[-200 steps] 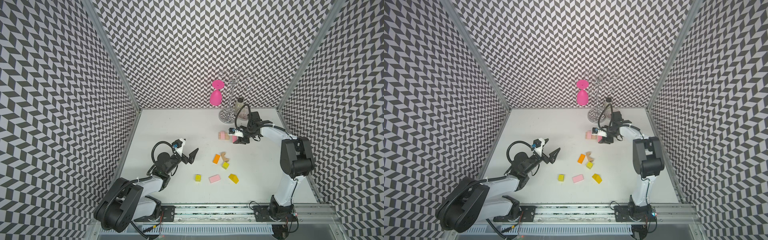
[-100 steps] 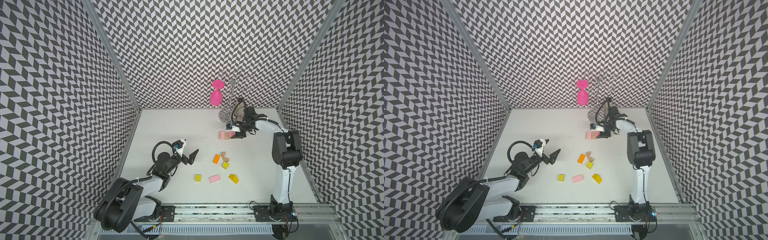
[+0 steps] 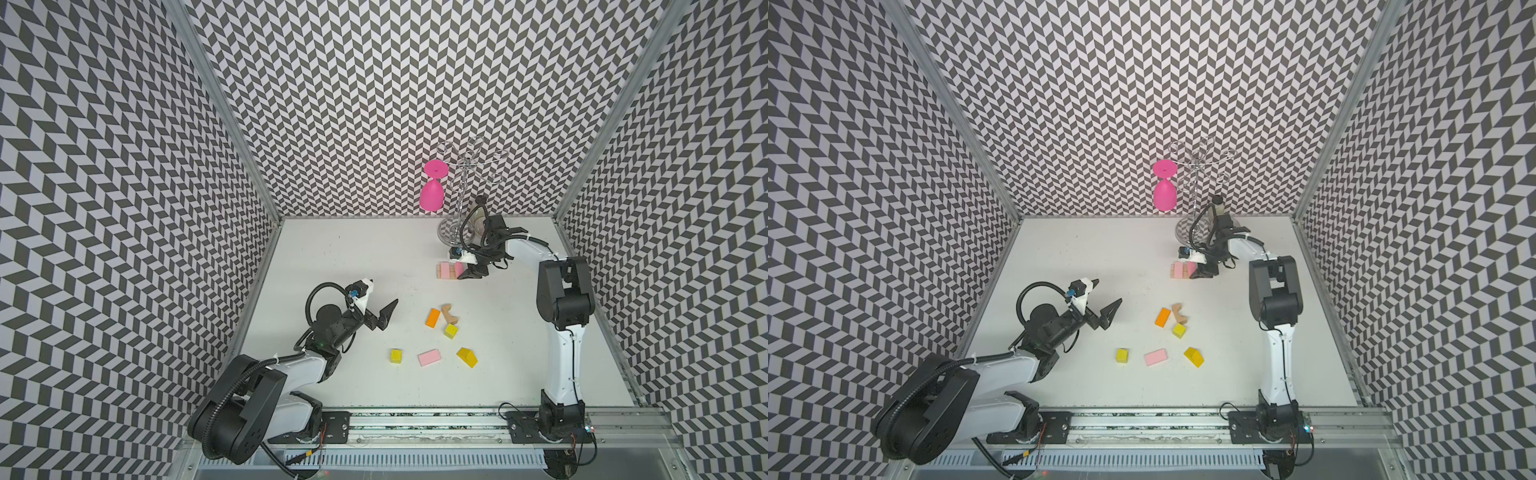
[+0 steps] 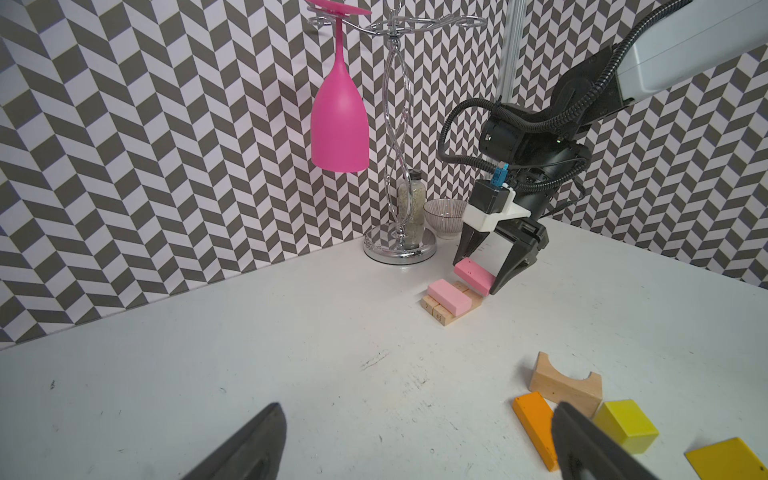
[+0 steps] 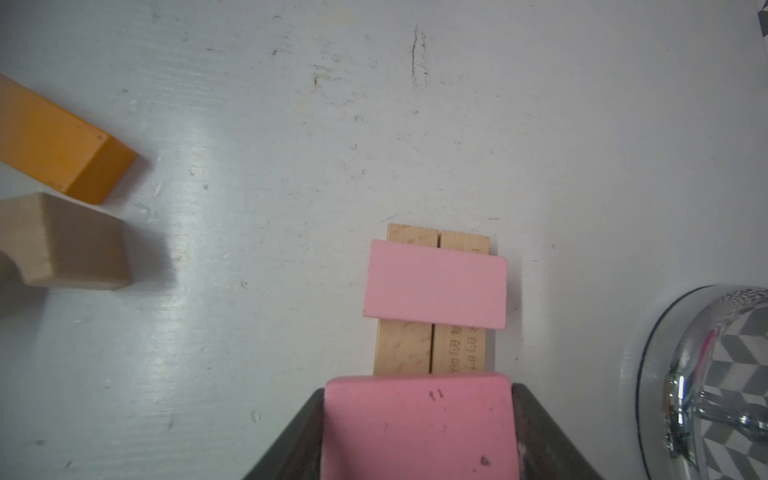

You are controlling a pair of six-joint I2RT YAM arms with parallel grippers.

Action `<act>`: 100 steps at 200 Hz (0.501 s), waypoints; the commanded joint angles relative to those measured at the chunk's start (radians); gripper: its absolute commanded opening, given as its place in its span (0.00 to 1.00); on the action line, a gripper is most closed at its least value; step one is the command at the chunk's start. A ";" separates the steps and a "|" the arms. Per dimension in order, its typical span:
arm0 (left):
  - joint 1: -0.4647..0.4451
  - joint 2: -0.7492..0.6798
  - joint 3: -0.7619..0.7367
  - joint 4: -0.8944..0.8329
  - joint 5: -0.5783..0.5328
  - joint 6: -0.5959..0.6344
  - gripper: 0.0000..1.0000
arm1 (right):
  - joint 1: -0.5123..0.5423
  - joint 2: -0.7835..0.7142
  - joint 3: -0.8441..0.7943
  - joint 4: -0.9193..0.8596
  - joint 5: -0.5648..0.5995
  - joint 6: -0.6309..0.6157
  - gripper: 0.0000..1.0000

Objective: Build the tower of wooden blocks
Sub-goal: 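Lower the held pink block onto the wood blocks beside the first pink block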

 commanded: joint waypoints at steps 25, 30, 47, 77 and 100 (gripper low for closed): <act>-0.011 0.009 0.030 -0.012 -0.013 0.021 1.00 | 0.004 0.036 0.045 0.015 -0.060 0.049 0.02; -0.011 0.009 0.030 -0.014 -0.012 0.023 1.00 | 0.004 0.036 0.048 0.015 -0.064 0.049 0.02; -0.013 0.011 0.032 -0.017 -0.016 0.024 1.00 | 0.006 0.042 0.055 0.017 -0.082 0.055 0.04; -0.014 0.010 0.033 -0.019 -0.018 0.025 1.00 | 0.008 0.057 0.072 0.013 -0.090 0.067 0.08; -0.017 0.012 0.034 -0.020 -0.020 0.027 1.00 | 0.009 0.067 0.082 0.003 -0.092 0.070 0.11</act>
